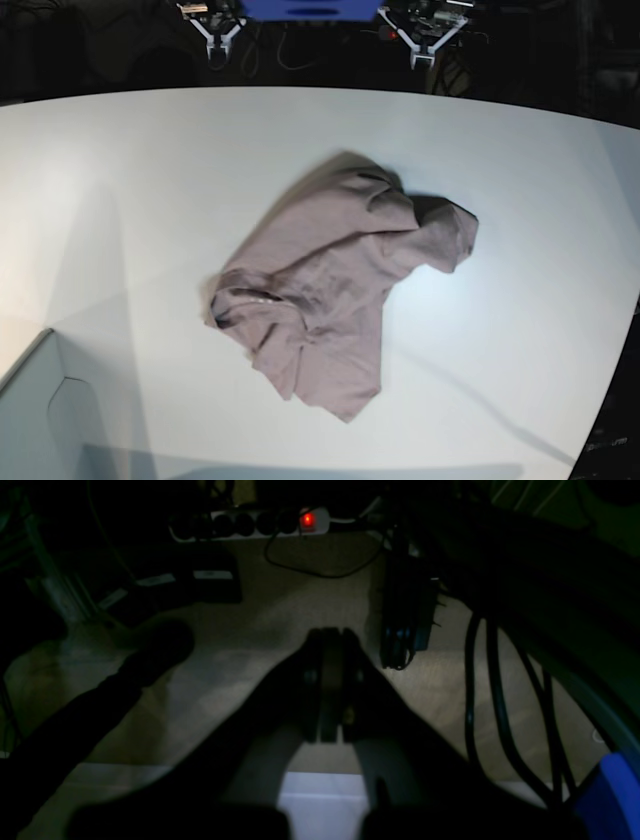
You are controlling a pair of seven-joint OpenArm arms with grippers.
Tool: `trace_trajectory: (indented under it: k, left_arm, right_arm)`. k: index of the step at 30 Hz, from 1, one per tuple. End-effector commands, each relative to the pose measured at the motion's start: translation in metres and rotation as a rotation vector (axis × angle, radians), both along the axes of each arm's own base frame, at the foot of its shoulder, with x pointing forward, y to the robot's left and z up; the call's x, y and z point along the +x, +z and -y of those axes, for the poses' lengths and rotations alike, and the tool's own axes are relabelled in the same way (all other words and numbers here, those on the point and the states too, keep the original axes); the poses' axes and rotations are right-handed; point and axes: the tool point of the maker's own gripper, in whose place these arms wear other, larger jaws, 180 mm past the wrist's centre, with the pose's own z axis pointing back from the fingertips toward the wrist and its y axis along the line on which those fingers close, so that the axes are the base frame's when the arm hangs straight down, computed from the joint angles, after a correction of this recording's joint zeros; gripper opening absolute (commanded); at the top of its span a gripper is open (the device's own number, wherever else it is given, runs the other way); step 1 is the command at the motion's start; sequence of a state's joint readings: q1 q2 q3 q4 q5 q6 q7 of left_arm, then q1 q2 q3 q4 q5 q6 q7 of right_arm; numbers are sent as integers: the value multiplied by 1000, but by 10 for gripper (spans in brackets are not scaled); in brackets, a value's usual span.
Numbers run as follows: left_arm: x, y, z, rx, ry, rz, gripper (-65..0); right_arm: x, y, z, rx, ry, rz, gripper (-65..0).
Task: Layout the t-shirt on the table in an organized manner, then fold the t-shirt properly
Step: 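Move both grippers out from the rest pose toward the table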
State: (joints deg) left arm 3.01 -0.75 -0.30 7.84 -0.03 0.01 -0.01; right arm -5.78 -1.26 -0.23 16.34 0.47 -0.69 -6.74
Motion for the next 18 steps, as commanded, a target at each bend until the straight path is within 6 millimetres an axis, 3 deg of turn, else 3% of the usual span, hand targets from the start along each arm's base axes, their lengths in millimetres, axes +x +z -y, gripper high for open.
trace_trajectory:
  k: [1,6,12,18]
  left_arm:
    - [0,0,-1,5,-1,1,-650]
    - [-2,0,-2,10,0,-4,-650]
    - [-15,0,-3,8,2,-19,-650]
    - [-41,1,-7,12,0,-42,-650]
  right_arm:
    - [9,1,-3,16,-1,25,-650]
    - [10,4,6,2,1,48,-650]
    - [-9,7,8,-2,2,44,-650]
    - [-5,34,12,-10,5,127,-650]
